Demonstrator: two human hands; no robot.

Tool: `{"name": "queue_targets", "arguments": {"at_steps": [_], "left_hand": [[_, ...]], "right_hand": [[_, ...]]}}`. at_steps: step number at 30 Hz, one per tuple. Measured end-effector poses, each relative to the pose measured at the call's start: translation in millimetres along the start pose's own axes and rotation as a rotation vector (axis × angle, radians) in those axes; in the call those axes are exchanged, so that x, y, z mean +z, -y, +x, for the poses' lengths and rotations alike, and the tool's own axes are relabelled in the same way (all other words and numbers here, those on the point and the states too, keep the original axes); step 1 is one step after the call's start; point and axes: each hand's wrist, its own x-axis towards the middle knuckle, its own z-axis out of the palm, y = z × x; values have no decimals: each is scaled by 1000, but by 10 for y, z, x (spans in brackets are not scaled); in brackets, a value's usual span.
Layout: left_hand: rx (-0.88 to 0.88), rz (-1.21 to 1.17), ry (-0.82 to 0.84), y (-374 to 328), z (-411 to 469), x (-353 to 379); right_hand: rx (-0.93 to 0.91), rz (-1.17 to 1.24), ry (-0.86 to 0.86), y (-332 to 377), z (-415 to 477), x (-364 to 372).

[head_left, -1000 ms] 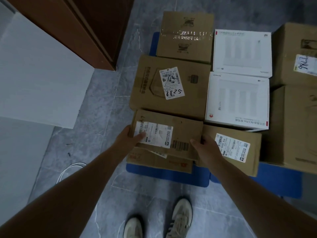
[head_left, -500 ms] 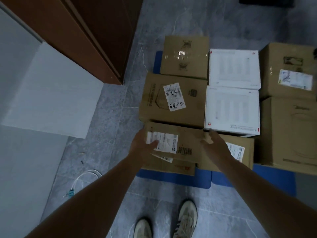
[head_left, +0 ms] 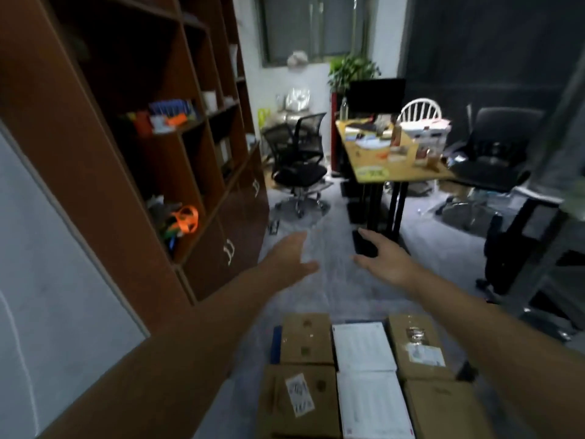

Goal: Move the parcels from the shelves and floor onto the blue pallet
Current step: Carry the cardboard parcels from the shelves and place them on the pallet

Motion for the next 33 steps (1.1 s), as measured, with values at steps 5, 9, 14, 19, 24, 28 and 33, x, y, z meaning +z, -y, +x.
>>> {"name": "queue_targets", "arguments": {"at_steps": [5,9,14,19,24,28,33], "left_hand": [[280,-62,-143,-1103,-30,-1118],[447,65,-126,-1646,-64,-1534],[632,159,-77,-1950,-204,-1666],[806,184,47,-2317,-402,-1534],[1062,150,196,-2948,-941,-1107],[1228,61,337,-3408,-1724,-691],[1433,-22,472,-3826,-2935,-288]], "right_hand": [[-99,-45,-192,952,-326,-1228],[-60,-109,-293,1325,-676,-1791],[68,-230,-447,1488,-1309,-1996],[286,-328,-518,1579,-2306,-2109],[538,-421,-684,1657,-3613,-2109],[730,-429,-819,1786,-4818,-1837],[999,-436,-958,2192,-6339,-1365]]}}
